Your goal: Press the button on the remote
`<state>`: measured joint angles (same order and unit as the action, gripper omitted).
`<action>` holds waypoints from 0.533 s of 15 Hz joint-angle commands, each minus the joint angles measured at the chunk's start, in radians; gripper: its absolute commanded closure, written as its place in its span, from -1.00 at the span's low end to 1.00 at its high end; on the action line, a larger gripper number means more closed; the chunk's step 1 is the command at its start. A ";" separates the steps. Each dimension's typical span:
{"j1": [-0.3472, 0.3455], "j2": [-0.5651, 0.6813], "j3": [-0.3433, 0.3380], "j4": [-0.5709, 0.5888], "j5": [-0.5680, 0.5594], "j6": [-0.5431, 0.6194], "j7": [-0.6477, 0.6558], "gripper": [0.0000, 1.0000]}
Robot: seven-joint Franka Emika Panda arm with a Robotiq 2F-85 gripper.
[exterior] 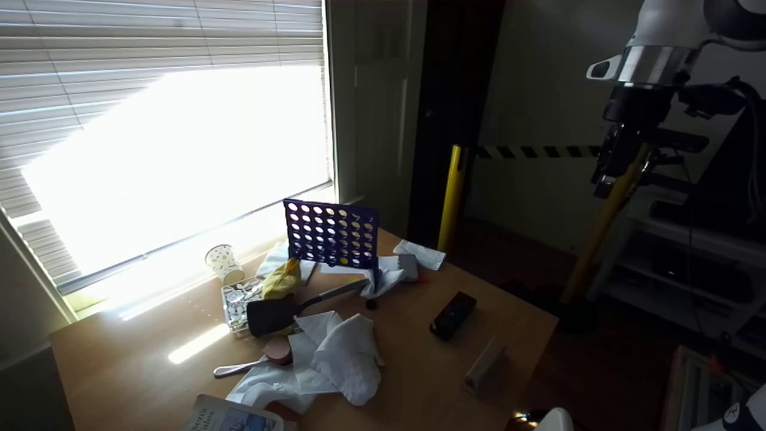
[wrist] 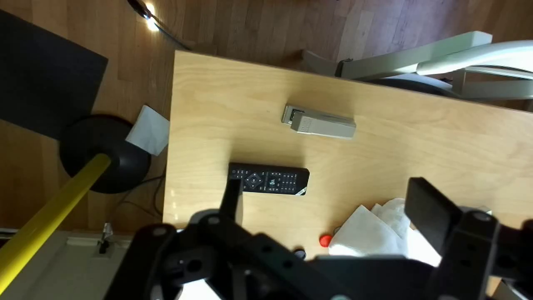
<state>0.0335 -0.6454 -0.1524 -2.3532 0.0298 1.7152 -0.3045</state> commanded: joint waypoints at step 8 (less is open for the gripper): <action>0.017 0.132 -0.065 -0.005 -0.134 0.250 -0.337 -1.00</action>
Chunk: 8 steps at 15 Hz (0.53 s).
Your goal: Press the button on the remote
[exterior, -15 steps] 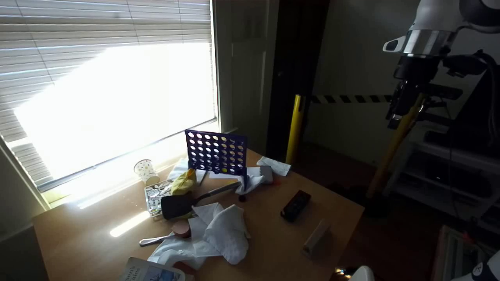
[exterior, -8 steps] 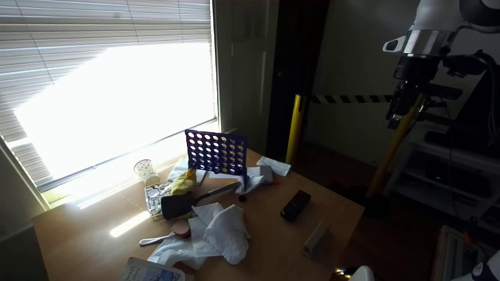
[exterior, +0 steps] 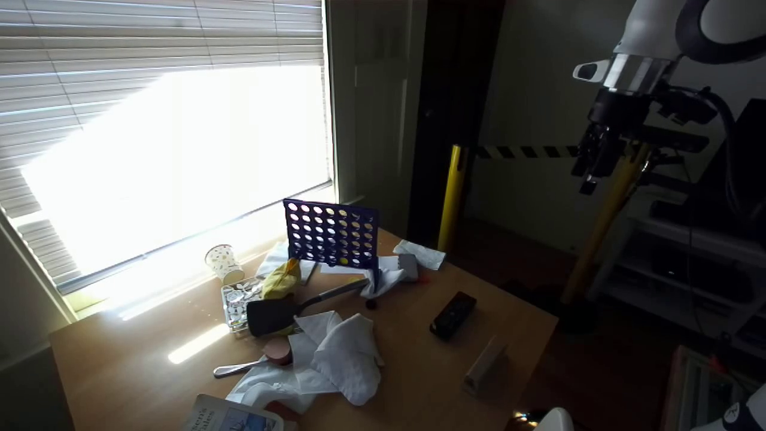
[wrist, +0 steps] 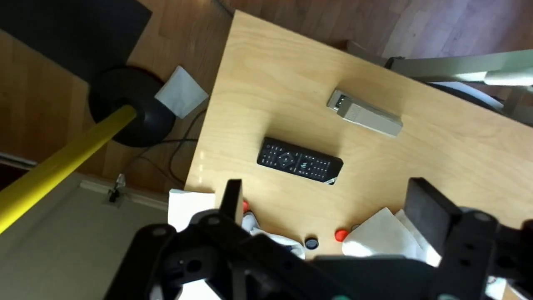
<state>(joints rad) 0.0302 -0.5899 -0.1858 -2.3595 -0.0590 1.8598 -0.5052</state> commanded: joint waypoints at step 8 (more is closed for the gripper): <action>0.048 0.340 0.000 0.005 -0.036 0.372 -0.492 -1.00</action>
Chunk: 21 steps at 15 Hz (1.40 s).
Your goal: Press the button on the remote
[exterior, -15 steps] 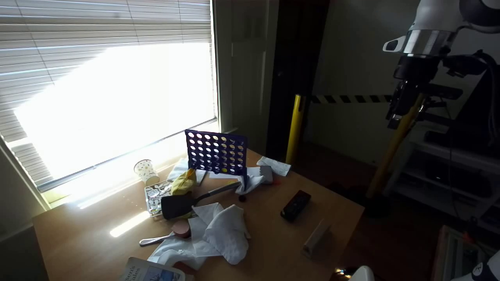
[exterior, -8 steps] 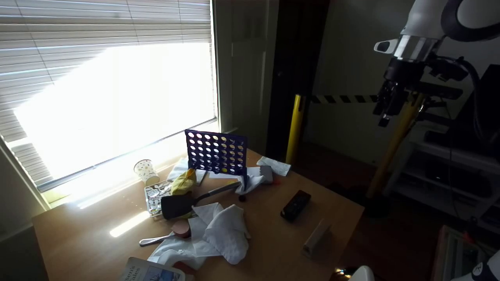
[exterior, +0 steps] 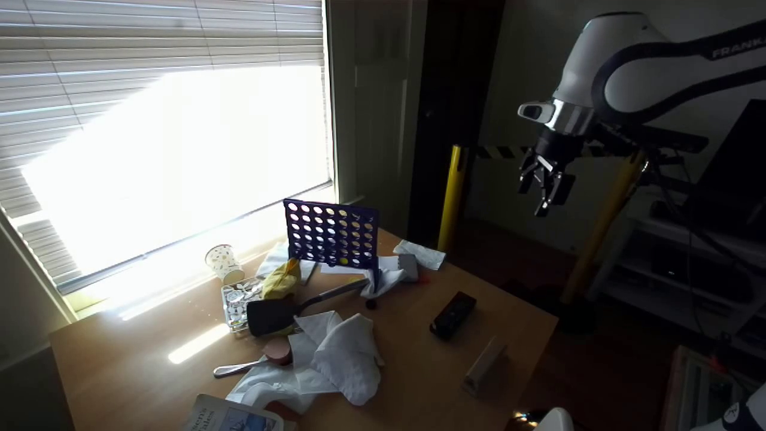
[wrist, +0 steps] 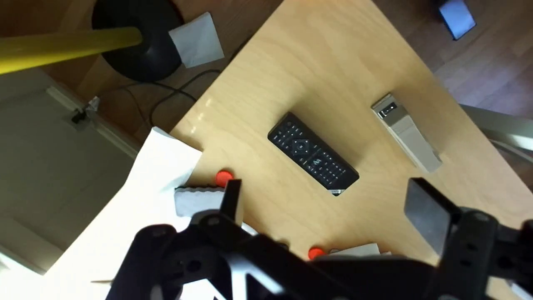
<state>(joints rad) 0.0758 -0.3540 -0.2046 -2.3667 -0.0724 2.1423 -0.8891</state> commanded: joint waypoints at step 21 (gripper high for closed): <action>-0.063 0.421 0.117 -0.033 -0.003 0.409 -0.308 -0.06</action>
<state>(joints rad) 0.0487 0.0069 -0.1128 -2.4027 -0.0735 2.4748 -1.1408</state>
